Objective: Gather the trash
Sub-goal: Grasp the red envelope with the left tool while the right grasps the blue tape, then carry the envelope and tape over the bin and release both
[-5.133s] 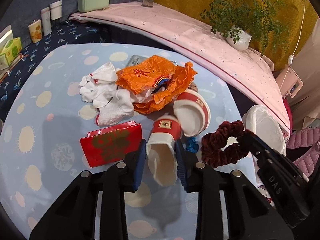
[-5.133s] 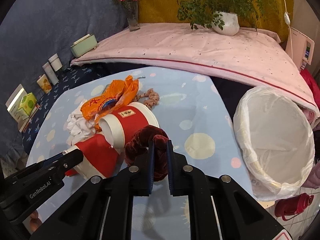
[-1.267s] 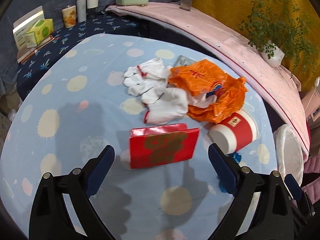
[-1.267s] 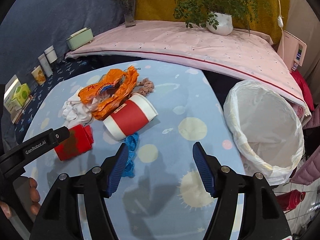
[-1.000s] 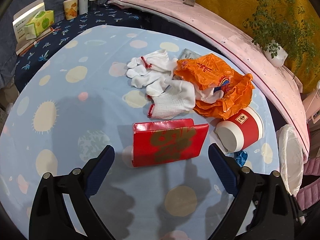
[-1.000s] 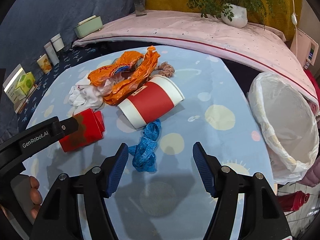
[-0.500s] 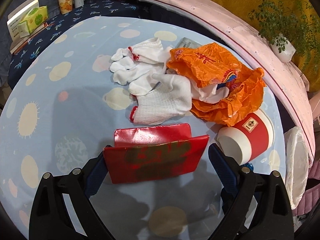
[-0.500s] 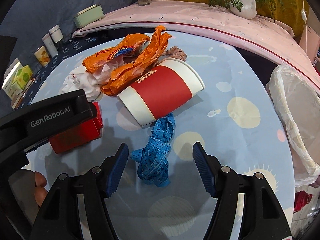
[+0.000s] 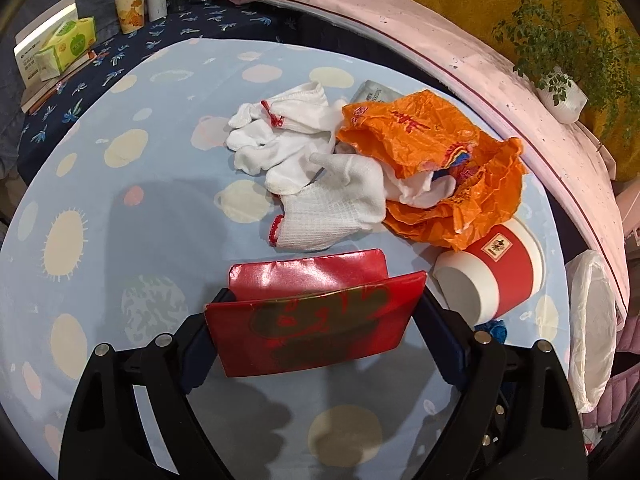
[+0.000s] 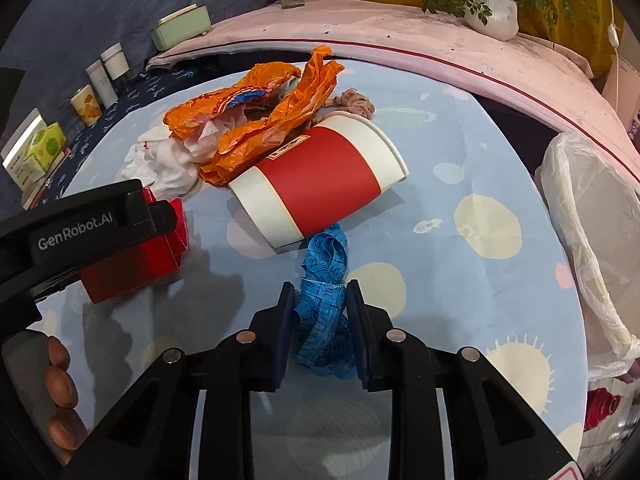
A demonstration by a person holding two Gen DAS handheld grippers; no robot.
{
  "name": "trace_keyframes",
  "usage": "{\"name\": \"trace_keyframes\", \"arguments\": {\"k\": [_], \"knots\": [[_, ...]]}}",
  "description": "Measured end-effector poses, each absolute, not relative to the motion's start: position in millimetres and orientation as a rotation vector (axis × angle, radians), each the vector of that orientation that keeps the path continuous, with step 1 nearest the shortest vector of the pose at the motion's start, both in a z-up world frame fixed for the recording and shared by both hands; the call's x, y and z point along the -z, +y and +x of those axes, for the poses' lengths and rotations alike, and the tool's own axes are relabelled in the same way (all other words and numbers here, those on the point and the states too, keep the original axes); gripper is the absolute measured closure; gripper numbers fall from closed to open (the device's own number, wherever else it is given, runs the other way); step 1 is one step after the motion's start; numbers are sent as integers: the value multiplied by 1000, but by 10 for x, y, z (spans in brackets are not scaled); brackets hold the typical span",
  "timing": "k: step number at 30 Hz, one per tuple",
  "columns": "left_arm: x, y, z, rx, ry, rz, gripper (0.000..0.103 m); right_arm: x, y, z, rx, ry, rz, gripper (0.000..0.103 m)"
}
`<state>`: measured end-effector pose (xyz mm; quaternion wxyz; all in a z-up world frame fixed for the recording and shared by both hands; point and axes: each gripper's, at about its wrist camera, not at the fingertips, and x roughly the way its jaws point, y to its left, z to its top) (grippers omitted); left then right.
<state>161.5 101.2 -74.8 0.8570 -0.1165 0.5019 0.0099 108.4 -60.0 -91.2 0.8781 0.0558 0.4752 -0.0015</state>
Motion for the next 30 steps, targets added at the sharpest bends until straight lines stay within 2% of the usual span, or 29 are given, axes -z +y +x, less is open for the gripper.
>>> {"name": "trace_keyframes", "arguments": {"k": [13,30], "knots": [[268,717,1375,65,974,-211,19,449,-895,811,25,875,157,82],[-158,-416,1202,261,907,-82,19,11,-1866,459,181,747,241,82]]}}
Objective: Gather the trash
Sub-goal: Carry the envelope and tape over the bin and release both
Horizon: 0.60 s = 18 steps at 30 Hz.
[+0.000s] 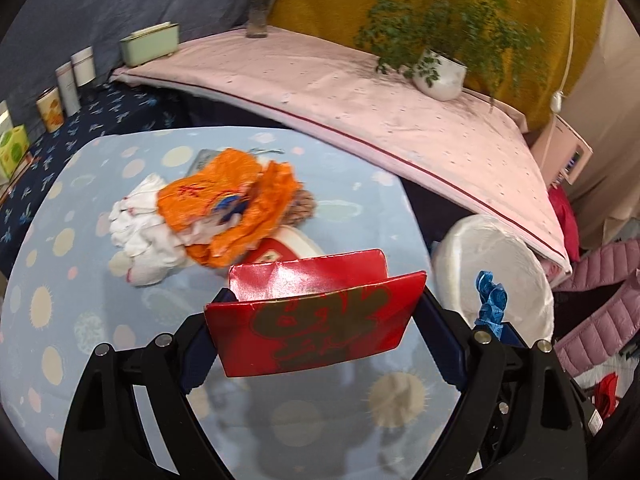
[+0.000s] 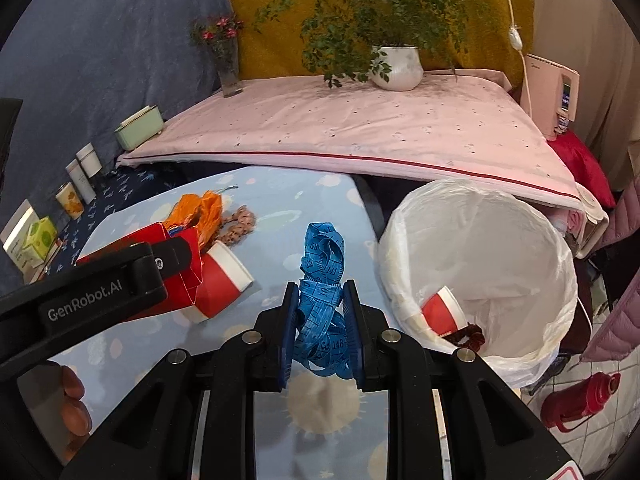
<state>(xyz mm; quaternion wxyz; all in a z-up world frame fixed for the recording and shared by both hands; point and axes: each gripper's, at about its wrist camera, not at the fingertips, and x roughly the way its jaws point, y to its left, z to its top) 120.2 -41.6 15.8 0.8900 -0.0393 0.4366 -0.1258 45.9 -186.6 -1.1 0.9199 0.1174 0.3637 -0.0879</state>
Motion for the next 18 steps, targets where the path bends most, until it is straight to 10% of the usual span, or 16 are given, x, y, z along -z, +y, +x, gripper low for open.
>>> {"name": "trace_keyframes", "arguments": {"k": [18], "knots": [[-187,-1780,1139,528,922,34,19,176,-3146,159,388,727,366,82]]}}
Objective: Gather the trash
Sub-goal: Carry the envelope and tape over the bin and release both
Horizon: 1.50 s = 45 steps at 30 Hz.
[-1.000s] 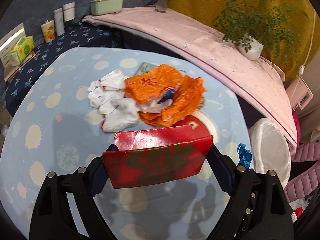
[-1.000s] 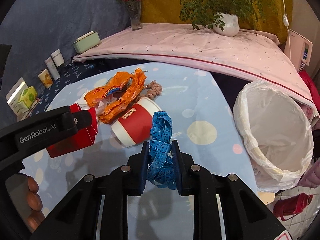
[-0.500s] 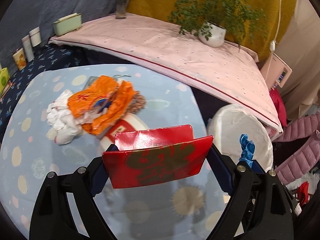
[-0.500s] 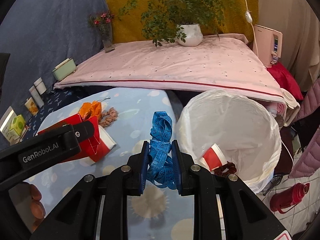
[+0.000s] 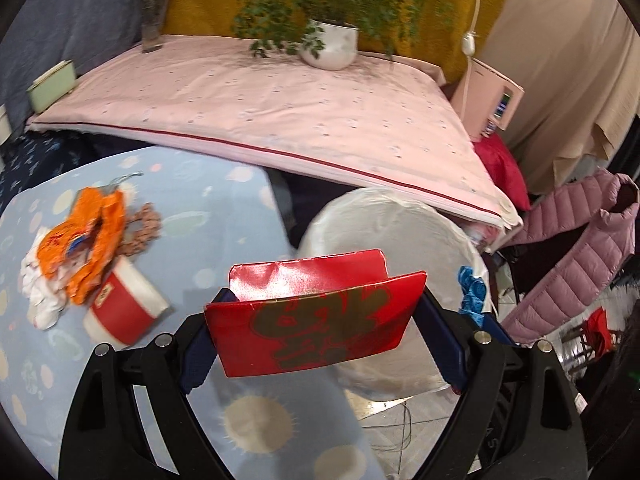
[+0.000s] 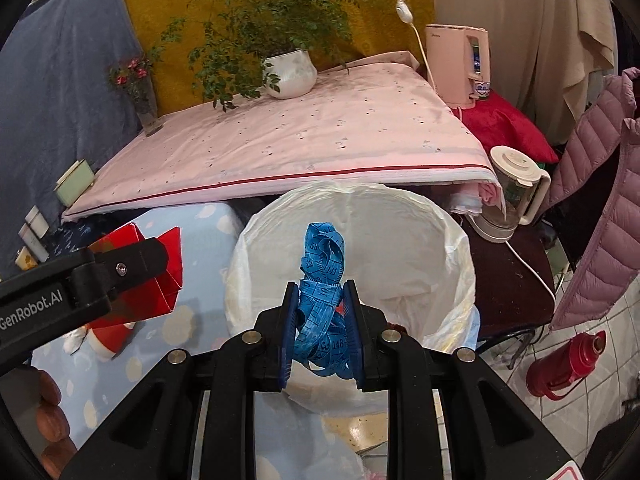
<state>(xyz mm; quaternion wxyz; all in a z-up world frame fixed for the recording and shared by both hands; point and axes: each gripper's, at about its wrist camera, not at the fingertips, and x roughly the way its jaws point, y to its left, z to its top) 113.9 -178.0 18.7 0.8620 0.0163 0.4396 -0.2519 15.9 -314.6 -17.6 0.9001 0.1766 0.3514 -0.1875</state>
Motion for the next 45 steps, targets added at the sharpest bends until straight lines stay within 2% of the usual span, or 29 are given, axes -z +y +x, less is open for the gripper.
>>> {"name": "trace_keyframes", "arguments": {"k": [11,13,22,25,29,34,36,45], "knots": [[-132,-2271,1192,619,935,48,18,301,-3450,166,433,738,397,82],[-111,-2322,1214,616,940,52,14,313,-3486,198,436,739,402,82],[-83,-2244,1319,557,920,46,12,293,-3487,333,422,731,388,80],[-88,-2181,1336,535,910,54,12,294,-3464,377,417,734,386,77],[-85,-2086,1357,510,907,47,12,280,-3437,391,419,725,386,65],[-90,-1994,1355,484,898,42,12,246,-3364,389,410,725,377,64],[-93,-1951,1350,475,897,40,12,238,-3337,381,411,724,375,59],[-88,-1737,1322,440,900,21,12,174,-3170,358,394,722,360,54]]}}
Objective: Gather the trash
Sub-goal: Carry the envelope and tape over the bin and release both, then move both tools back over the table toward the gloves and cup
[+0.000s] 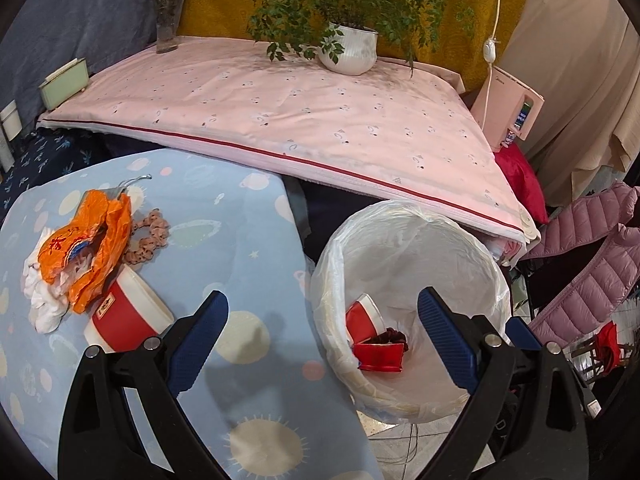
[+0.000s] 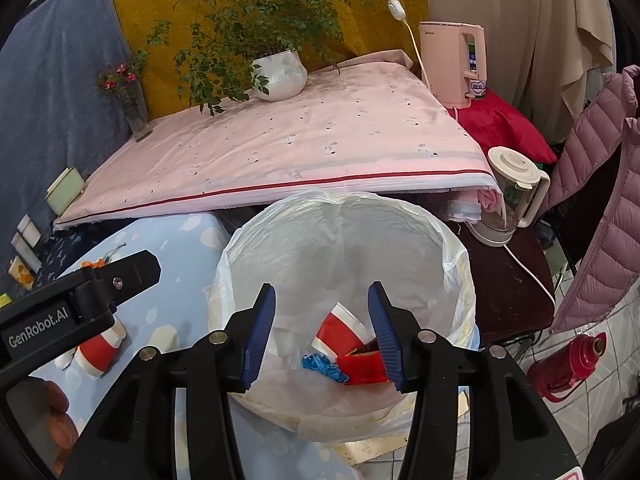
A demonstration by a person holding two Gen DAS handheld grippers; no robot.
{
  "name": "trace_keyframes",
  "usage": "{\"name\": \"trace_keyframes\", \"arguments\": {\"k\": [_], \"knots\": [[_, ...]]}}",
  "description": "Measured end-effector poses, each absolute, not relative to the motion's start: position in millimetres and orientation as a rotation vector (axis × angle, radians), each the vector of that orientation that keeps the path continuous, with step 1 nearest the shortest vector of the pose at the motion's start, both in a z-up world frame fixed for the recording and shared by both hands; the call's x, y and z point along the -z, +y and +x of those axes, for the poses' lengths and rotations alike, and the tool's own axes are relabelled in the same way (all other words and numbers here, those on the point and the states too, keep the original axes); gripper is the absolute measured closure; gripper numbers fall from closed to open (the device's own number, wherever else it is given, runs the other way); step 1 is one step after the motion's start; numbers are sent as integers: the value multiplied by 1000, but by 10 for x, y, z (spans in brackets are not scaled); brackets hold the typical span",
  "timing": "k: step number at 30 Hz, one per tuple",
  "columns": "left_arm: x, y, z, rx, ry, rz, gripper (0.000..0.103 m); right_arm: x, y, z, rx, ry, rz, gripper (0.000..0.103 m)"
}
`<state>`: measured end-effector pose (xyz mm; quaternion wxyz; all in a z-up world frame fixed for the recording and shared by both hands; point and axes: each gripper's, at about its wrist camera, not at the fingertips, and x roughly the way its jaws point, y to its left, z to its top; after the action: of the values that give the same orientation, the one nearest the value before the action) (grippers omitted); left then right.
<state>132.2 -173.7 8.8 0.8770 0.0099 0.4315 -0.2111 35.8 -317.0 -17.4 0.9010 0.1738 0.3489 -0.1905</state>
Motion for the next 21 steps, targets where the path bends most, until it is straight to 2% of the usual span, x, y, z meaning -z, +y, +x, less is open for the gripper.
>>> {"name": "trace_keyframes", "arguments": {"k": [21], "knots": [[22,-739,1385,292,927,-71,12,122,-2415,482,277,754,285,51]]}}
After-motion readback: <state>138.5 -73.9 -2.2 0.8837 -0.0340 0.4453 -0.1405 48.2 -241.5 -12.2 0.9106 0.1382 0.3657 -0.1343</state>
